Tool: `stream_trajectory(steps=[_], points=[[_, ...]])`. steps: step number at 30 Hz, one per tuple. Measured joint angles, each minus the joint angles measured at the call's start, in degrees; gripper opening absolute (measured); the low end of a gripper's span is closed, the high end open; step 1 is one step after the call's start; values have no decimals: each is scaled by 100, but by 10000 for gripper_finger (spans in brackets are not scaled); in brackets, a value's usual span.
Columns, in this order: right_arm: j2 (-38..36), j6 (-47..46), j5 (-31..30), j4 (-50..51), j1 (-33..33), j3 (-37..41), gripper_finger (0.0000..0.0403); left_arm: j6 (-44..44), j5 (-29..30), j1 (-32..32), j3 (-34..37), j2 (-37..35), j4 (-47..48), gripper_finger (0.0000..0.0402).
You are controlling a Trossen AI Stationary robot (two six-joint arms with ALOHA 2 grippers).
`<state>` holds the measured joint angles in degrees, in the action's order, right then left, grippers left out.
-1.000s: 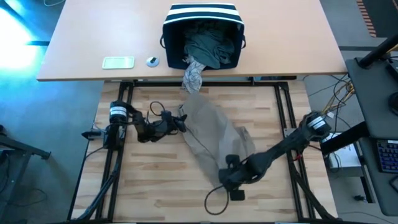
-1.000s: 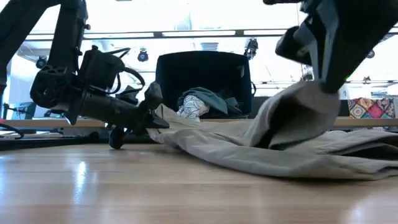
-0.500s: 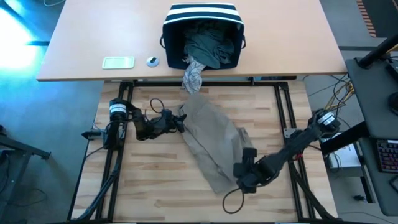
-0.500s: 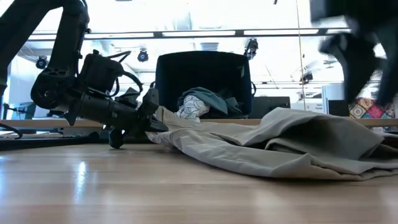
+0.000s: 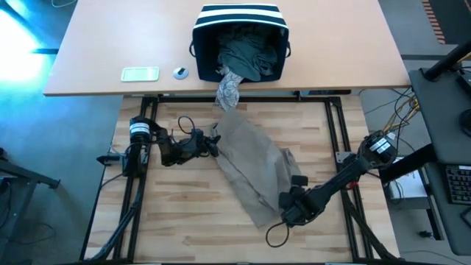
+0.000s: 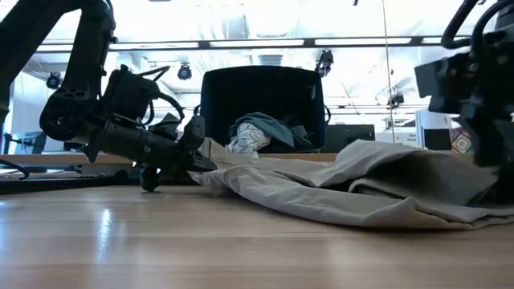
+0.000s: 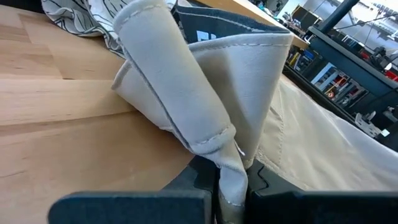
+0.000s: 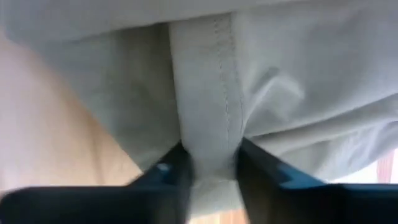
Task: Fold Laundry from Bin
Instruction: Fold the brown shorts from the blue laundry basket
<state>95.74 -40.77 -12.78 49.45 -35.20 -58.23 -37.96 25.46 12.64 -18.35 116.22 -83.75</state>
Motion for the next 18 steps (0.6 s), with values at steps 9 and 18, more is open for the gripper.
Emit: stream_trajectory(steps=[9,18], points=[[-48,191,1434,1781,-105,-876,11,30,-42,34,11,2,60,0],[-48,241,1295,829,-227,-946,58,-86,-10,52,-60,2,73,0]])
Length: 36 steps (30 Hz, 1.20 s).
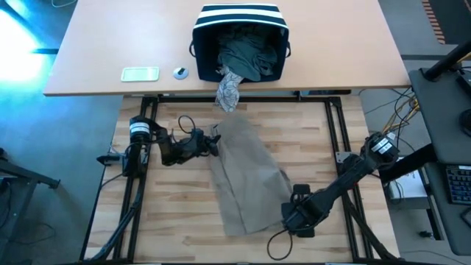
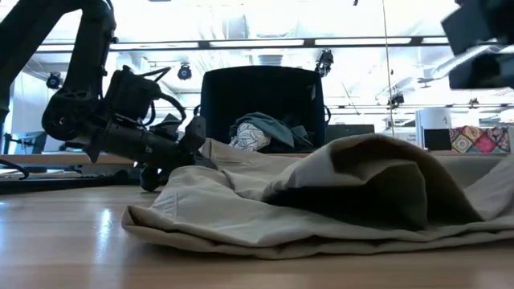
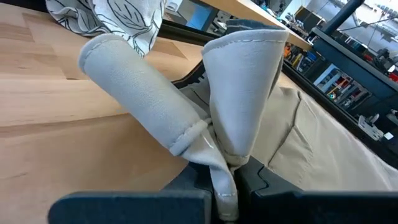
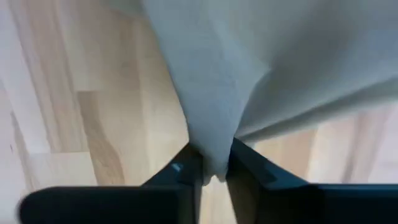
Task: Fold Laundry from Bin
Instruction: Fold the brown shorts from the blue laundry basket
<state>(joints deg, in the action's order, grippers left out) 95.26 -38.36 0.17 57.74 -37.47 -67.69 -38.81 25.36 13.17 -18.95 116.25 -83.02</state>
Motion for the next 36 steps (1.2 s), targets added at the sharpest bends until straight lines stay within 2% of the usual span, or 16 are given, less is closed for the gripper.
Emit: stream_trajectory(steps=[3,8,10,13,15,17,19,23,27,32,36], points=[[-34,-142,-246,164,26,-322,104,-66,11,2,-33,2,9,0],[-66,3,-1466,98,18,-1040,182,-97,12,2,-47,2,7,0],[-34,145,-2020,-170,9,-1182,206,-106,-21,21,-25,2,-5,0],[96,505,-2692,-1195,45,-1091,231,-115,-76,65,12,-13,-28,0],[297,785,-2664,-2029,151,-884,239,-93,-102,82,45,-53,-56,0],[605,995,-2348,-2736,253,-654,243,38,-116,88,109,-163,-30,0],[959,1055,-1954,-2961,313,-534,244,216,-74,105,210,-327,3,0],[1396,860,-1645,-2095,286,-511,240,509,-89,99,623,-694,-32,4],[1415,823,-1633,-527,350,-274,236,538,-372,98,1200,-984,-27,35],[742,771,-1875,1226,613,358,235,503,-1013,58,1884,-1356,-91,109],[-390,119,-2027,1609,715,646,235,616,-2243,-142,1704,-1688,181,168]])
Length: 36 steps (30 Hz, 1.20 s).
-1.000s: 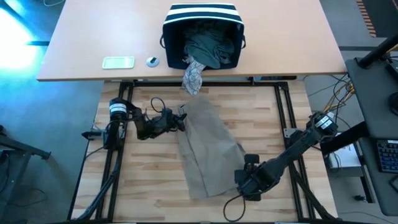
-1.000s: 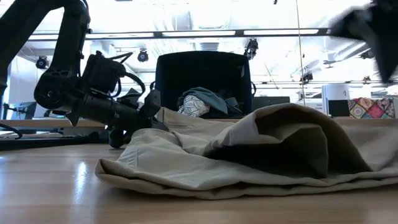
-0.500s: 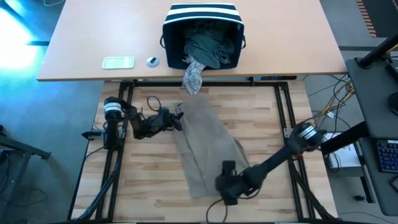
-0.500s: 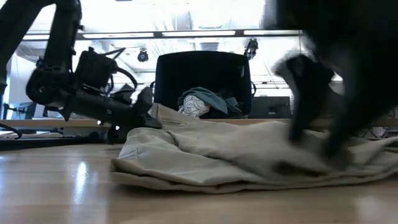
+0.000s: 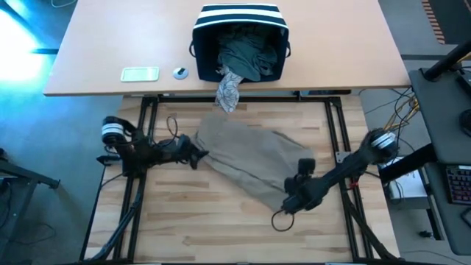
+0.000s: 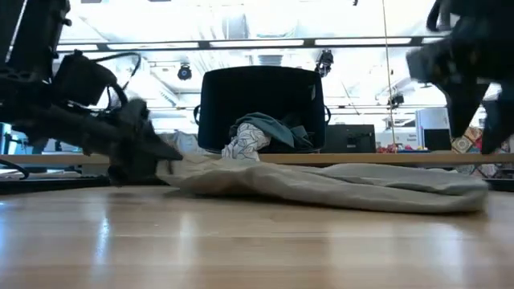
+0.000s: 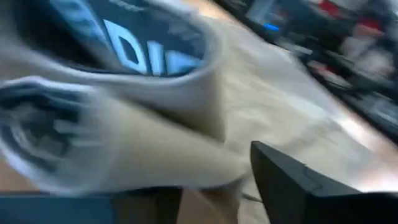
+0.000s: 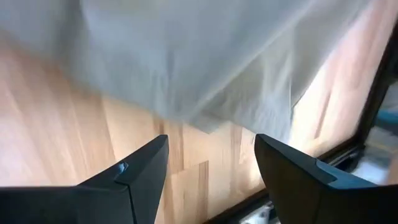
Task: Fold Laundry from Bin
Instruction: Fold the brown shorts from the blue laundry basket
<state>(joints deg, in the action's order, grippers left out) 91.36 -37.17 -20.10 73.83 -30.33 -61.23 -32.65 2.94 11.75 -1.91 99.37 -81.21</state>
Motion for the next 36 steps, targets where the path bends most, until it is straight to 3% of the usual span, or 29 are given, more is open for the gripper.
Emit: stream_trajectory(steps=[5,8,11,17,22,26,30,33,36], points=[[-1026,-711,-359,-1750,-113,295,235,538,-321,-454,-278,-266,199,212],[-1195,-676,-383,-2708,-116,597,235,785,-316,-468,-490,-441,801,222],[-1021,-803,-252,-2497,-59,847,235,963,-301,-448,-728,-681,1867,229],[-752,-1080,208,-2258,161,1255,230,1324,-304,-515,-1650,-1434,4899,244],[-749,-936,430,-2651,350,1403,206,2061,-280,-615,-3127,-2205,8290,247],[-761,-751,293,-2698,598,1408,187,2325,571,-765,-4464,-2487,11026,247],[-641,-387,354,-3143,805,1471,180,2210,1355,-978,-5492,-2525,12774,247],[-557,-125,341,-3362,878,1469,180,1885,1565,-1225,-5893,-2555,12965,247],[-445,51,341,-3400,951,1478,176,1965,1463,-1798,-5810,-2556,11702,247]])
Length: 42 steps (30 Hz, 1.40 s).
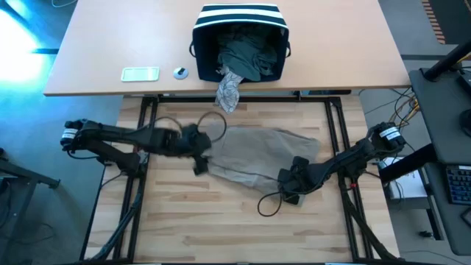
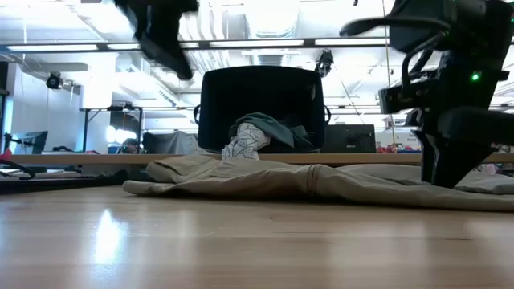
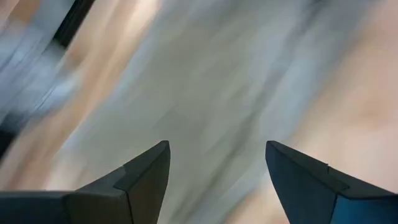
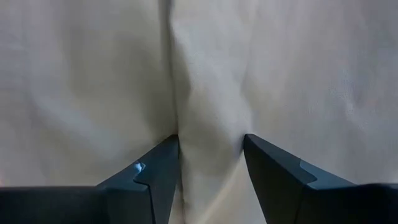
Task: Fold Laundry from Bin
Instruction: Fold the brown shorts from the blue laundry basket
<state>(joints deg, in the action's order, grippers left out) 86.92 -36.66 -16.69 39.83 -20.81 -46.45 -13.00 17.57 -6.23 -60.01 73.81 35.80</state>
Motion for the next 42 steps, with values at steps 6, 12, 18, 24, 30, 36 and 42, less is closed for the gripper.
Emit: stream_trajectory(steps=[6,12,18,24,30,36,42], points=[[205,52,-105,2,103,-16,140,381,-66,-1119,1192,685,-3882,247],[44,-4,0,212,142,-303,80,150,194,-1169,1617,2336,-6009,247],[-33,282,53,420,163,-859,99,467,631,-794,608,3683,-6024,247],[-33,372,140,368,173,-977,170,363,58,-622,167,4473,-6005,247],[229,374,-30,88,244,-943,184,260,36,-694,46,4765,-6152,247],[366,22,245,1529,161,-1308,185,163,23,-669,90,4796,-6182,247],[405,294,-590,1127,210,-1863,185,143,25,-622,105,4801,-6145,247]])
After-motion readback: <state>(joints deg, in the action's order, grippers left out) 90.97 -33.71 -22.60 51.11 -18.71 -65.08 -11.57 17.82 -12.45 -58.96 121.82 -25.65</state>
